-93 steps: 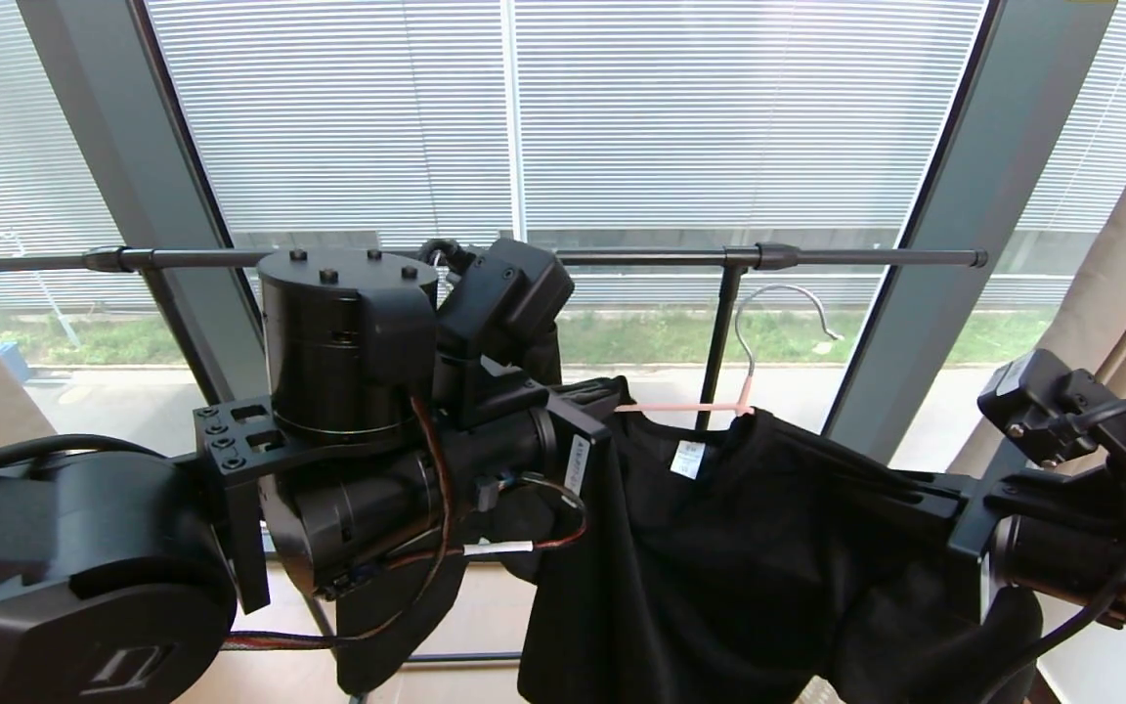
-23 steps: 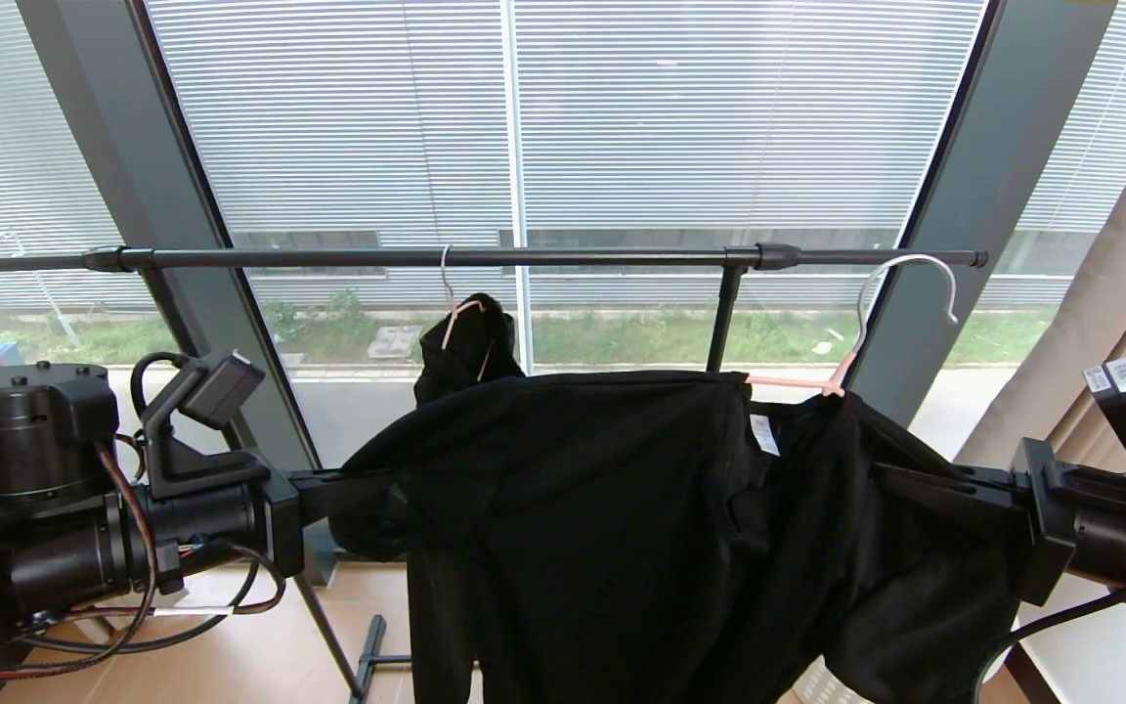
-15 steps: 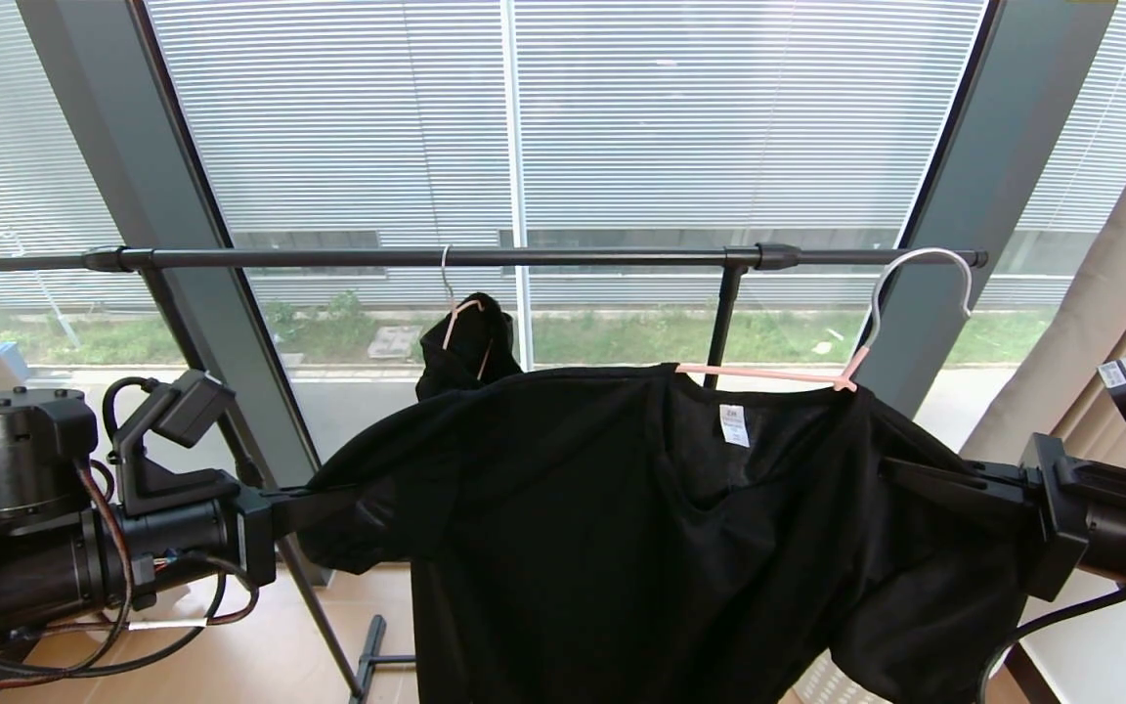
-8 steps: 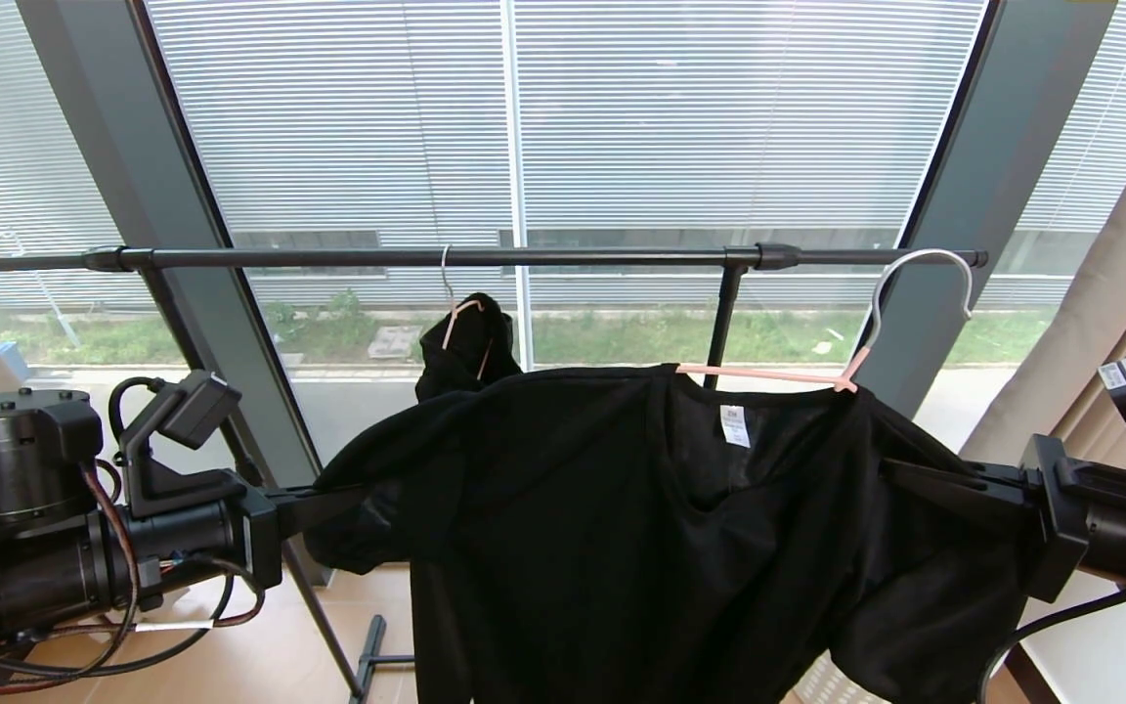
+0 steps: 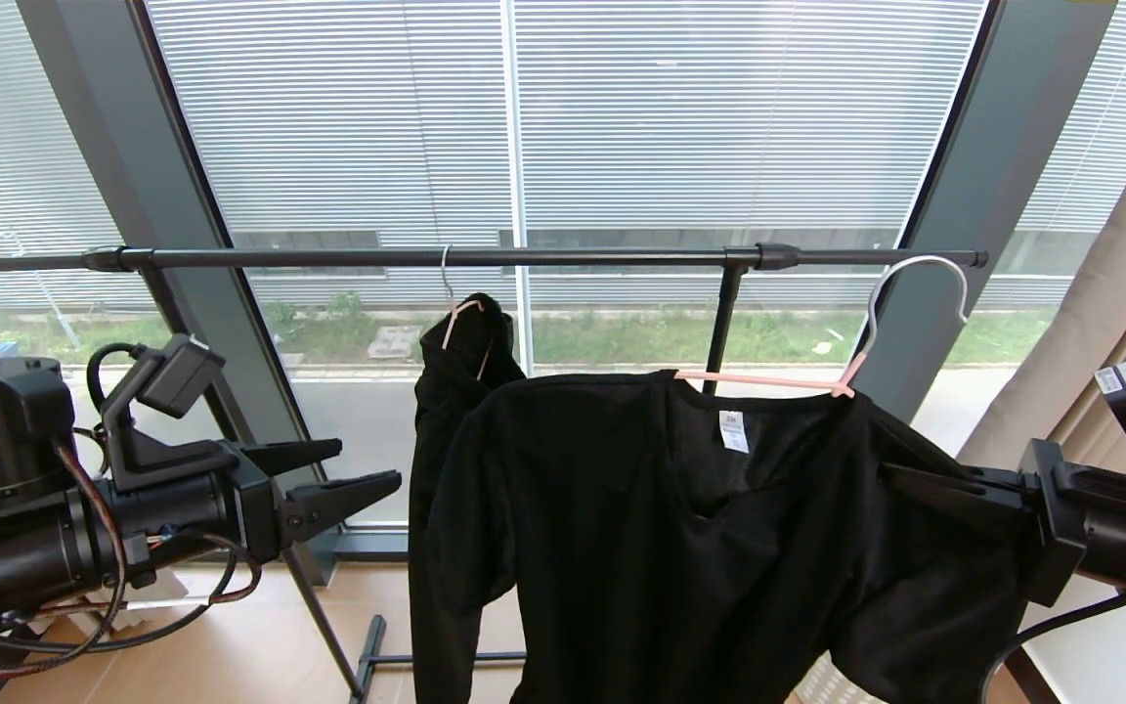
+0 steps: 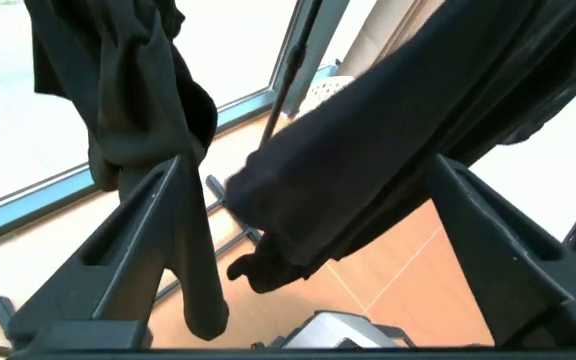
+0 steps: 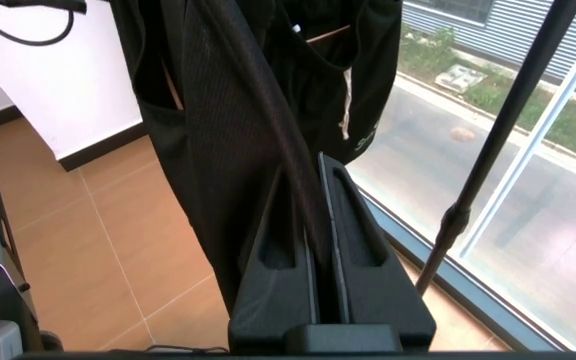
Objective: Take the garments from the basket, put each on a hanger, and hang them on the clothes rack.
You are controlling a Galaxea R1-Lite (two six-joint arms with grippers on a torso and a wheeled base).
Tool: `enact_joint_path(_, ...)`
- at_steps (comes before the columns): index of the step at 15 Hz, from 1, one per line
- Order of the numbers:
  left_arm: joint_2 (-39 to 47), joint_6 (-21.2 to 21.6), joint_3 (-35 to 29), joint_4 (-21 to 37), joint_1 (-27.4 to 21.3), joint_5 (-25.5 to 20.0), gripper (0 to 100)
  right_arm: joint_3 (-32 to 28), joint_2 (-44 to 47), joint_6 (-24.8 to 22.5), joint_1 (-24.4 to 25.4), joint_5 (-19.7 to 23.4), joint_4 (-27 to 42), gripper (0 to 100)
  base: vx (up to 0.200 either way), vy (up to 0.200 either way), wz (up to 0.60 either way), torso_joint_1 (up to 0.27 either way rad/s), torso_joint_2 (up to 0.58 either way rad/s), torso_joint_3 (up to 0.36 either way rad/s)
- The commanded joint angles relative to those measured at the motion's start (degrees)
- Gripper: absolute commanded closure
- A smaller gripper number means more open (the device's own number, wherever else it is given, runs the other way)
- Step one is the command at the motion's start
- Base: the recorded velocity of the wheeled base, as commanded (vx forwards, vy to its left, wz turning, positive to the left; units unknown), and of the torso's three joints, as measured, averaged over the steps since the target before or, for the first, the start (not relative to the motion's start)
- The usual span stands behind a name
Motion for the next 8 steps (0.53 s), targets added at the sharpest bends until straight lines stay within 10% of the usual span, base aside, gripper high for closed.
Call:
enact_joint_path(1, -2.80, -2.65, -7.59, 4.77, -4.13, 0.54, 0, 0.17, 0.40, -0.02, 0.33, 0.05, 0.05, 100, 0.000, 0.000, 0.00, 0.000, 0.00, 0.000)
enact_joint_path(8, 1.33, 2.62, -37.82, 38.25, -18.63, 4.58, 0, 2.37, 0.84, -0.37, 5.16, -0.13, 0.13, 100, 0.000, 0.000, 0.00, 0.000, 0.00, 0.000)
